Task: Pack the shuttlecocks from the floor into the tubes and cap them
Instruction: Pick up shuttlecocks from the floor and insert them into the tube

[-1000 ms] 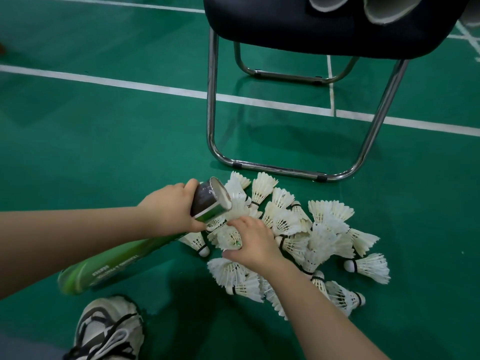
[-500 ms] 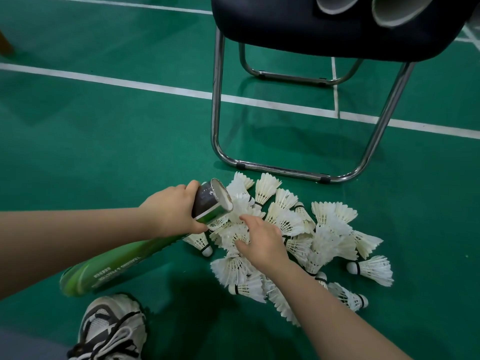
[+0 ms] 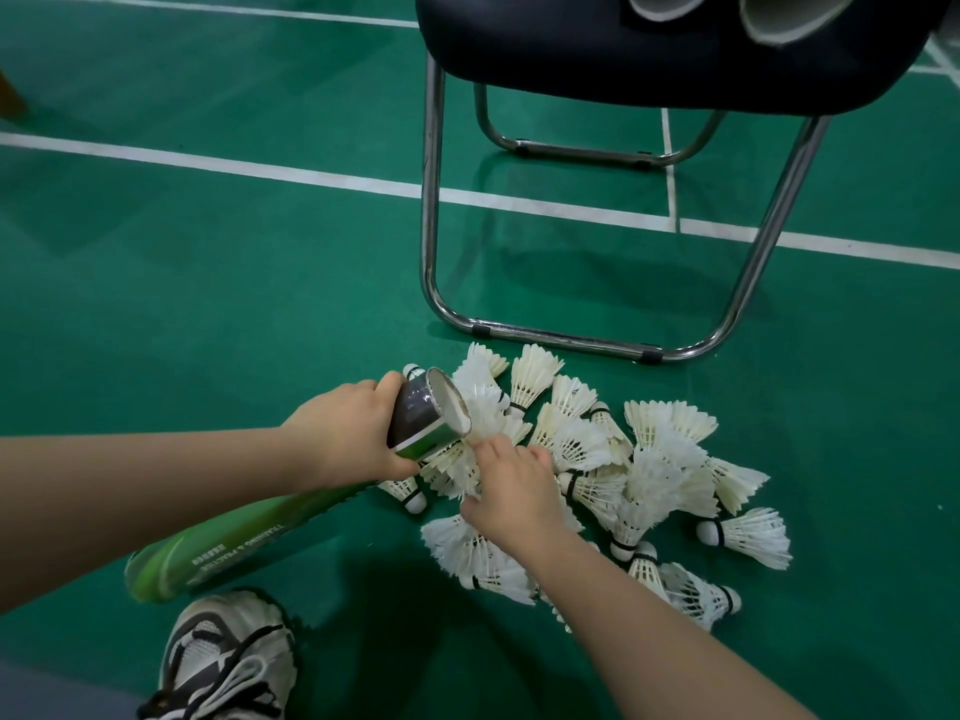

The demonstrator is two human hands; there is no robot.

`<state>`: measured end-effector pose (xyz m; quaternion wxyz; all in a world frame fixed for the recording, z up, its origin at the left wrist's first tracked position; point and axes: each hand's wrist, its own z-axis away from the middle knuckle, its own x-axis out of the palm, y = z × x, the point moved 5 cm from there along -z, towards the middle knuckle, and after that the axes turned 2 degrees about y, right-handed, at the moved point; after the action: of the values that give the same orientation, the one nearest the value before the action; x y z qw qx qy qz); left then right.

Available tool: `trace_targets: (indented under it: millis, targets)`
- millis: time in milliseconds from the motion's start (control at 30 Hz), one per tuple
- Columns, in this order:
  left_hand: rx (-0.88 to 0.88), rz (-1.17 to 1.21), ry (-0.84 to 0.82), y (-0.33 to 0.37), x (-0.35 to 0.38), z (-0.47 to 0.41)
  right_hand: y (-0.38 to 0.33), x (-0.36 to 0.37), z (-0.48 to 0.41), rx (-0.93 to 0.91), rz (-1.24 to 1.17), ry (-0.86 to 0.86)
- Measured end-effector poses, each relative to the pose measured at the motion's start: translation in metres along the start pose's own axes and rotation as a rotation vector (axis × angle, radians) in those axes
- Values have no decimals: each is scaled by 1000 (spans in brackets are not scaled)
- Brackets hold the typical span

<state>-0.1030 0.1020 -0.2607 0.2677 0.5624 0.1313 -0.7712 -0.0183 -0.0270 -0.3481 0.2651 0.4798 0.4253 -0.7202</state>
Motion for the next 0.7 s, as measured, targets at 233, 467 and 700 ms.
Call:
trace_targets:
  millis: [233,467,700]
  targets:
    - [-32,7,17,-8,-4,-3,28,-58,-9,292,-943,327]
    - [-13,4,27,-3,-7,-1,27,-90,-15,242,-1312,380]
    - [-16,25,21,0,-4,0,27,-54,-12,438,-1321,84]
